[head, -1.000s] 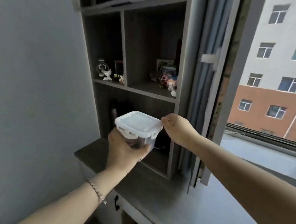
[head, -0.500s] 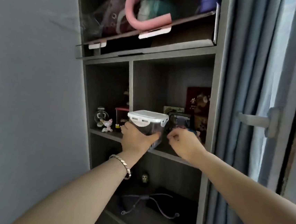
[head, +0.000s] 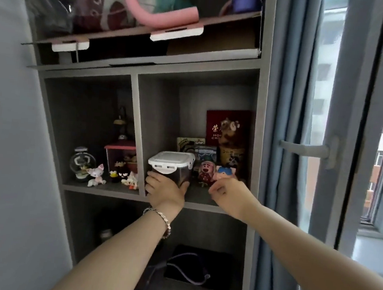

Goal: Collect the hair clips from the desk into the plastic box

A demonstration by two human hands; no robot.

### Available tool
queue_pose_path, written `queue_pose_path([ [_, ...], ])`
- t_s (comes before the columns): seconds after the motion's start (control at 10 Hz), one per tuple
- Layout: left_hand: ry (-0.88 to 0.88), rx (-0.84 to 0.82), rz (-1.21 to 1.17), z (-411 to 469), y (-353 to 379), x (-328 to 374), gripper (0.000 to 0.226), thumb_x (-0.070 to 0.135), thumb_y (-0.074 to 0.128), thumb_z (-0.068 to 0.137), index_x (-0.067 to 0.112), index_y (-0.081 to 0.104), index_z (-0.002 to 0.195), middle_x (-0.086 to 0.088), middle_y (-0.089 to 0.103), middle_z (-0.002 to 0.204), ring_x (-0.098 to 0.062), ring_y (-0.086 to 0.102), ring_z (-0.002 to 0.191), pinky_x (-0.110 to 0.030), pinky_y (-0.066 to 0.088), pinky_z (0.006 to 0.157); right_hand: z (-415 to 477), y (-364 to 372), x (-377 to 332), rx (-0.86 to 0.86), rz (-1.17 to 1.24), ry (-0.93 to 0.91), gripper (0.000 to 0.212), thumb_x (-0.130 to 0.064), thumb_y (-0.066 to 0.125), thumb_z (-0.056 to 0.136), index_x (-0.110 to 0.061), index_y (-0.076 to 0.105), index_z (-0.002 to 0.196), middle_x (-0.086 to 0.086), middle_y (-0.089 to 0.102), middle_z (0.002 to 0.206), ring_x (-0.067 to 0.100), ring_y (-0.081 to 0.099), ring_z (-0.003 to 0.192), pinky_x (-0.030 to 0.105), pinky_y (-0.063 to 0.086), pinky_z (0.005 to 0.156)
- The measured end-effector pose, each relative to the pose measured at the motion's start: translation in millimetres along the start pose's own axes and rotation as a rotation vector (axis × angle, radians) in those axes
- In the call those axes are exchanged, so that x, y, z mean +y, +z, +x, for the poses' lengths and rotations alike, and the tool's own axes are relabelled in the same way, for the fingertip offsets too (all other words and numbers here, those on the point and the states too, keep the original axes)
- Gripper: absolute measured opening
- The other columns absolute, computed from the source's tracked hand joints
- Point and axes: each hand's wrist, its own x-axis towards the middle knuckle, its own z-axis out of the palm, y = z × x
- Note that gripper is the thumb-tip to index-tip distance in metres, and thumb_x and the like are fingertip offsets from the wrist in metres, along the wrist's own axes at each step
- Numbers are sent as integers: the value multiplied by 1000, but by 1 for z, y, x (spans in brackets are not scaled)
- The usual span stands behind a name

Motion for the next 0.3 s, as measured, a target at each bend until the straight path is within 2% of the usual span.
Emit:
queue_pose_path([
  [0.1, 77, -56, 127, -22, -14, -5, 95, 46, 56, 88, -4, 5, 152, -19, 17, 155, -36, 23, 142, -43, 28, 113, -22, 4, -7, 19, -32, 76, 24, -14, 49, 92, -10, 68, 107, 8, 67, 114, 24, 59, 109, 23, 44, 90],
  [0.2, 310, -160, 172, -38, -29, -3, 63, 34, 55, 89, 8, 35, 142, -14, 37, 143, -34, 36, 134, -41, 38, 104, -41, 5, -3, 91, -73, 149, 27, -16, 46, 92, -12, 67, 109, 9, 68, 113, 27, 63, 103, 32, 51, 90],
  [0.3, 426, -342, 149, -57, -47, 5, 34, 31, 51, 90, 10, 64, 114, -9, 67, 116, -29, 61, 112, -36, 49, 86, -67, 3, -3, 134, -81, 224, 28, -15, 46, 92, -10, 68, 107, 11, 68, 109, 28, 64, 96, 31, 53, 84],
])
